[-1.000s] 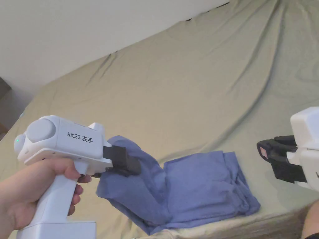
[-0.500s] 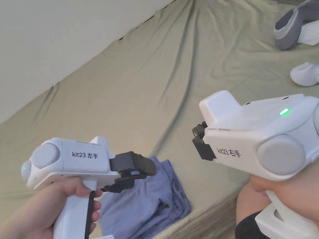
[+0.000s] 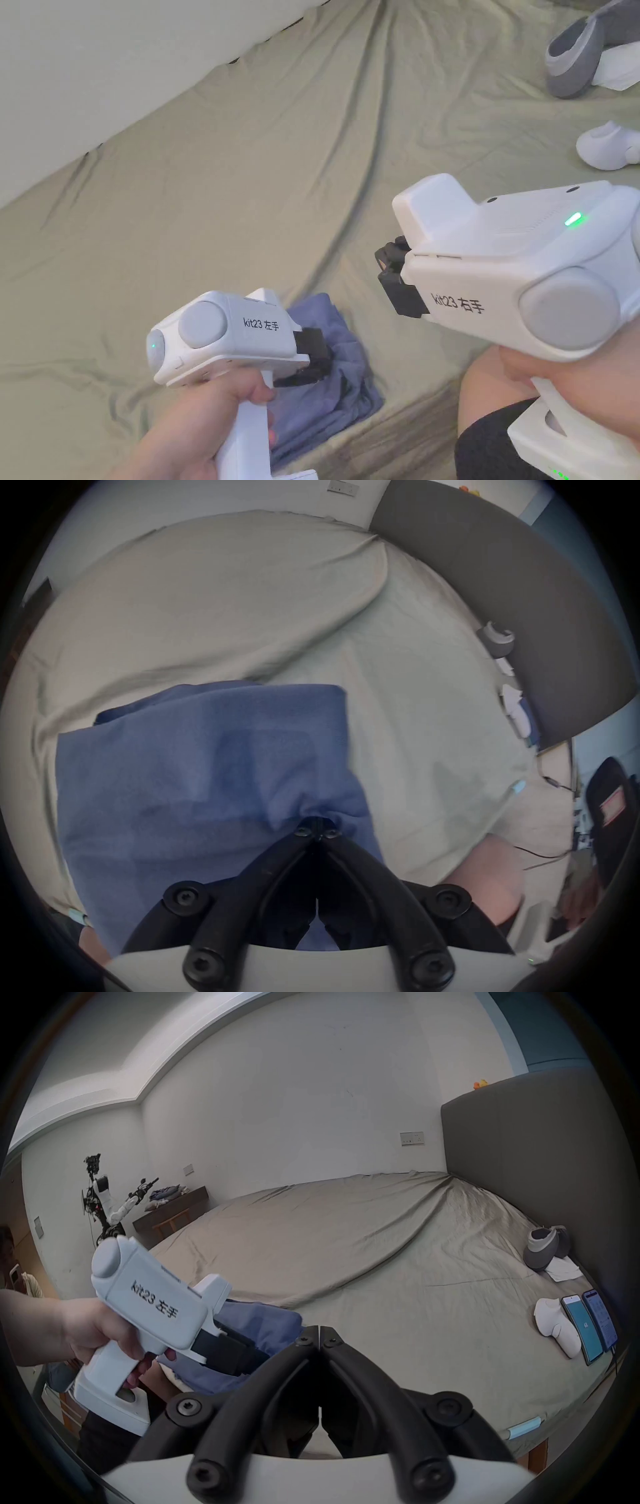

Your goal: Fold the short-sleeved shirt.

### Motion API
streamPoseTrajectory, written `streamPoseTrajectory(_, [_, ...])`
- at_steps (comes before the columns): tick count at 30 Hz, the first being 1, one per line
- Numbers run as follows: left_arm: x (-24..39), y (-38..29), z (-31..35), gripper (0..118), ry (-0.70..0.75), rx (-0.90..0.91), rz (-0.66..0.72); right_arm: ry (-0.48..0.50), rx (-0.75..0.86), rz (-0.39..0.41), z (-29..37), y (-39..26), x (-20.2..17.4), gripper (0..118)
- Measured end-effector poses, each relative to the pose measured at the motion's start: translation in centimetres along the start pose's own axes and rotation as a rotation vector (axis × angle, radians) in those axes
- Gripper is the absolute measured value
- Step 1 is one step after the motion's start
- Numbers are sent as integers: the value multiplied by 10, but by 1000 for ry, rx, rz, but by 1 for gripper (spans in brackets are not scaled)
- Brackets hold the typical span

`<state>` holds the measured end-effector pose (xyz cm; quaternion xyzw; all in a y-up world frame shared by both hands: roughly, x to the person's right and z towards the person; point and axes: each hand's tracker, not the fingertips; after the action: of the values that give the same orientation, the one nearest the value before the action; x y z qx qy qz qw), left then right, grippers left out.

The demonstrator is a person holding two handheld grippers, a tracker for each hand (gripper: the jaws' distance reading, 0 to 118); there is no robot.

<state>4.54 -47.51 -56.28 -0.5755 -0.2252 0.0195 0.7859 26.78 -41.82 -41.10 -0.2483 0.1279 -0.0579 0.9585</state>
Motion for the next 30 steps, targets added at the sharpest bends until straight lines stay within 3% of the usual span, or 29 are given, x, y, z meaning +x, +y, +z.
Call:
streamPoseTrajectory(2, [-1,1,16,0,-72,24,-20,7,-6,17,0,-1,-6,0])
streamPoseTrajectory(5, [-12,-8,72,0,-304,172,-21,28,-27,48,2,-4,-17,0])
streamPoseTrajectory(9, [-63,-37,155,0,-371,376,-36,62,-62,108,3,-7,-41,0])
streamPoseTrajectory(12, [-118,-64,181,0,-412,437,0,104,-102,119,-9,-9,-68,0])
streamPoseTrajectory(14, [-155,-85,177,0,-439,465,-22,199,-152,90,-31,-7,-86,0])
streamPoseTrajectory(16, [-187,-106,158,0,-458,454,159,258,-210,41,-60,-1,-101,0])
streamPoseTrajectory(18, [-194,-100,148,0,-400,292,194,337,-264,-74,-94,8,-101,0])
streamPoseTrajectory(19, [-196,-98,146,0,-405,350,145,371,-285,-145,-115,12,-97,0])
streamPoseTrajectory(20, [-204,-95,139,0,-422,371,129,378,-296,-177,-130,14,-94,0])
streamPoseTrajectory(22, [-220,-86,127,0,-432,351,166,316,-348,-162,-160,18,-80,0])
streamPoseTrajectory(25, [-252,-83,113,0,-521,337,322,241,-489,-222,-185,4,-49,0])
streamPoseTrajectory(27, [-265,-82,108,0,-554,298,407,153,-574,-182,-194,-14,-32,0])
streamPoseTrajectory(28, [-269,-81,106,0,-572,272,431,156,-594,-190,-197,-24,-25,0])
streamPoseTrajectory(29, [-273,-77,102,4,-599,237,449,243,-529,-263,-191,-30,-19,0])
streamPoseTrajectory(30, [-278,-72,97,22,-628,202,444,247,-535,-327,-190,-26,-14,0])
